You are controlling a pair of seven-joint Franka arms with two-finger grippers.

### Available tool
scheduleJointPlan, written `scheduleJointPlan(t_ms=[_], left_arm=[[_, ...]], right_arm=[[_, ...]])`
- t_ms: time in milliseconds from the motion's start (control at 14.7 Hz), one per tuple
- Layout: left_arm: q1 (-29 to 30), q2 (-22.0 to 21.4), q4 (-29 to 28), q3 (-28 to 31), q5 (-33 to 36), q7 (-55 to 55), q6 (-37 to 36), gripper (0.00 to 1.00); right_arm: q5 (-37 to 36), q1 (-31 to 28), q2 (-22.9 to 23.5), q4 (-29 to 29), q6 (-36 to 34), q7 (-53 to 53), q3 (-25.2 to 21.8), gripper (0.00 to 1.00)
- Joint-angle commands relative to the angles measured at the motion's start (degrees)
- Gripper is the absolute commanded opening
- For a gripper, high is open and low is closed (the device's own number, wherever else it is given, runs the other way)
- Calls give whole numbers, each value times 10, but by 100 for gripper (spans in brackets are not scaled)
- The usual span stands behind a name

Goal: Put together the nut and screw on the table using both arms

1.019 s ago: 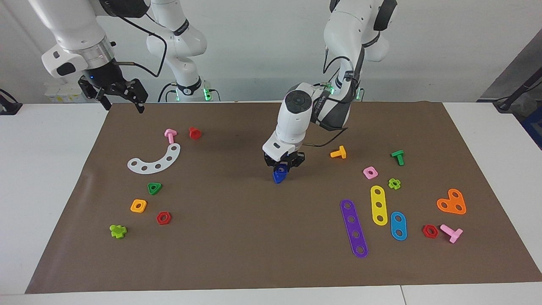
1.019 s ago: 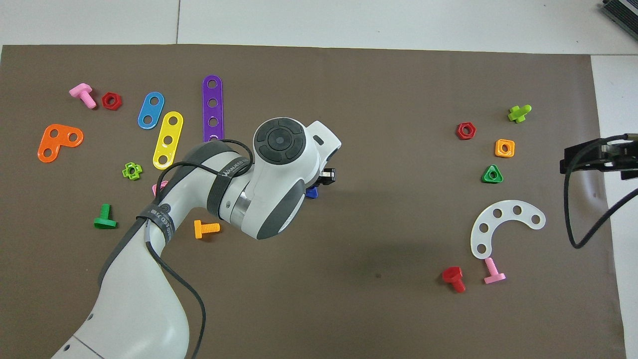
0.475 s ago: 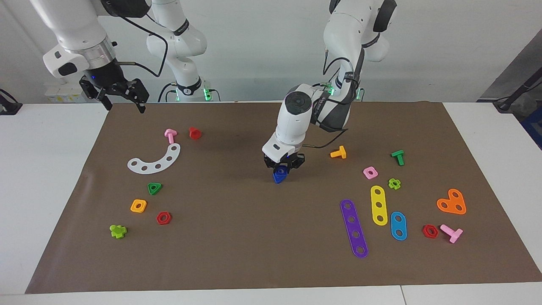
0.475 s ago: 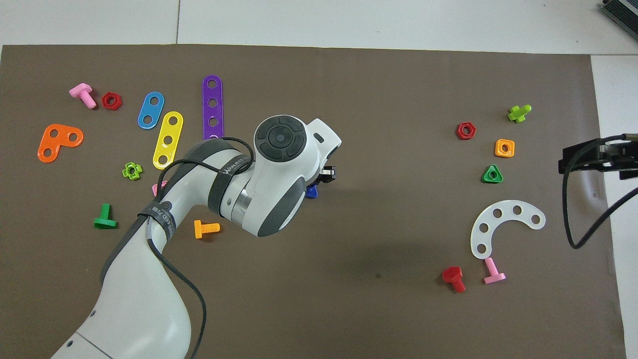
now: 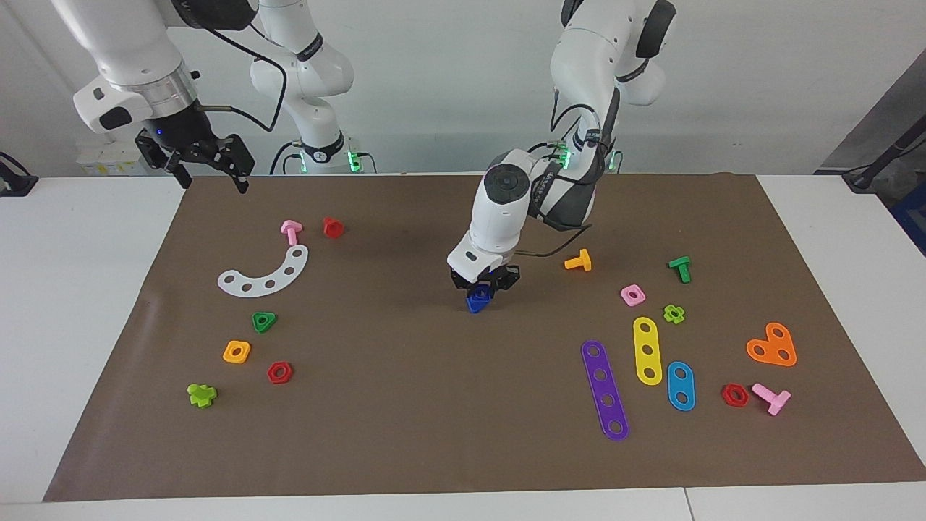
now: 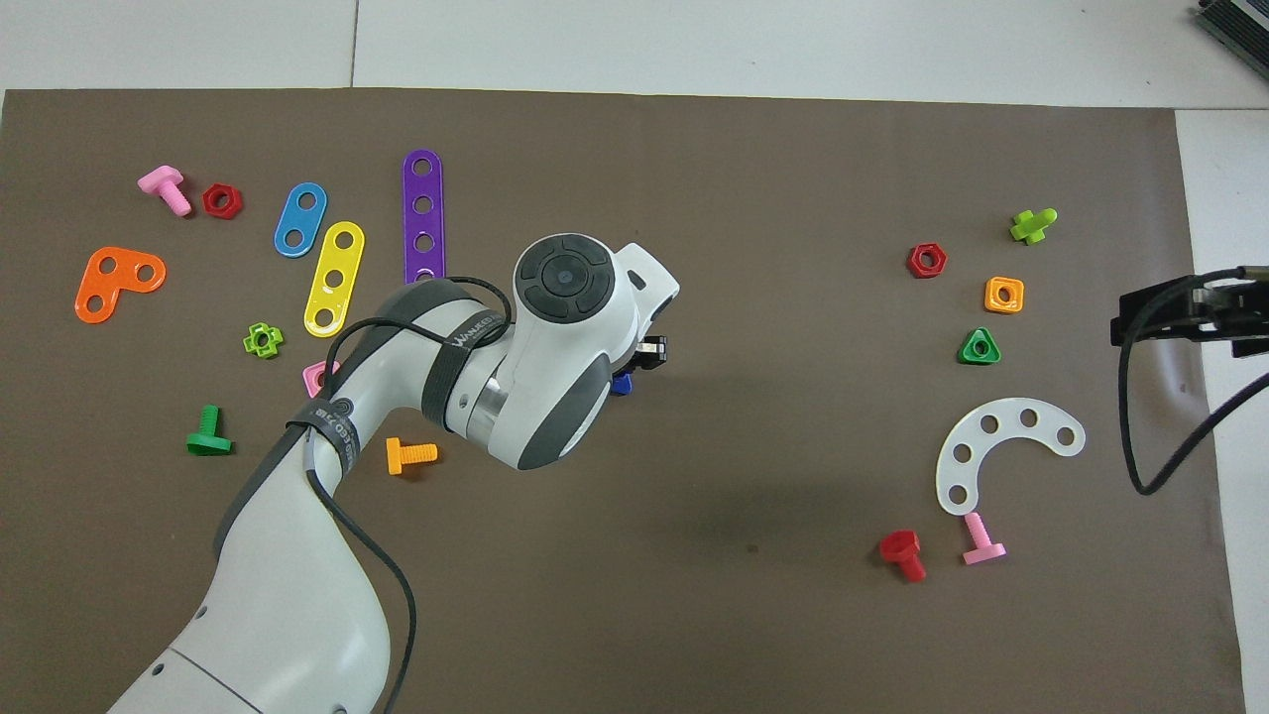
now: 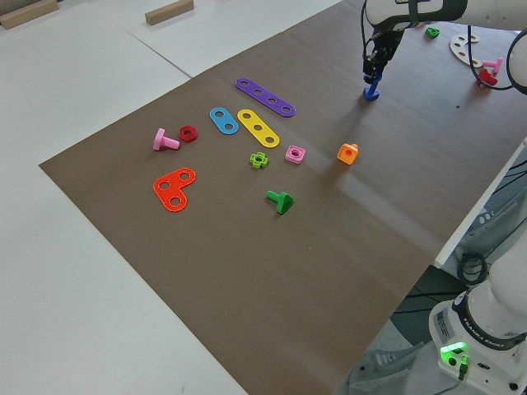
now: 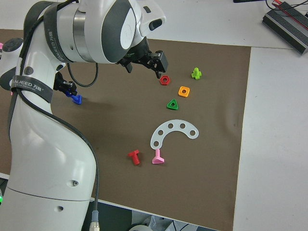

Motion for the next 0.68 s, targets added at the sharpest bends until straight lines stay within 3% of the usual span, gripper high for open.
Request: scheduleJointPlan(t_ms=[0, 611], left_arm=[[-12, 0, -6, 10, 9, -5, 1, 9], [-15, -1, -21, 11, 11, -5, 18, 9]], right_arm=[[2, 1, -10, -10, 0, -13, -3, 100], [2, 1, -10, -10, 0, -13, -3, 100]])
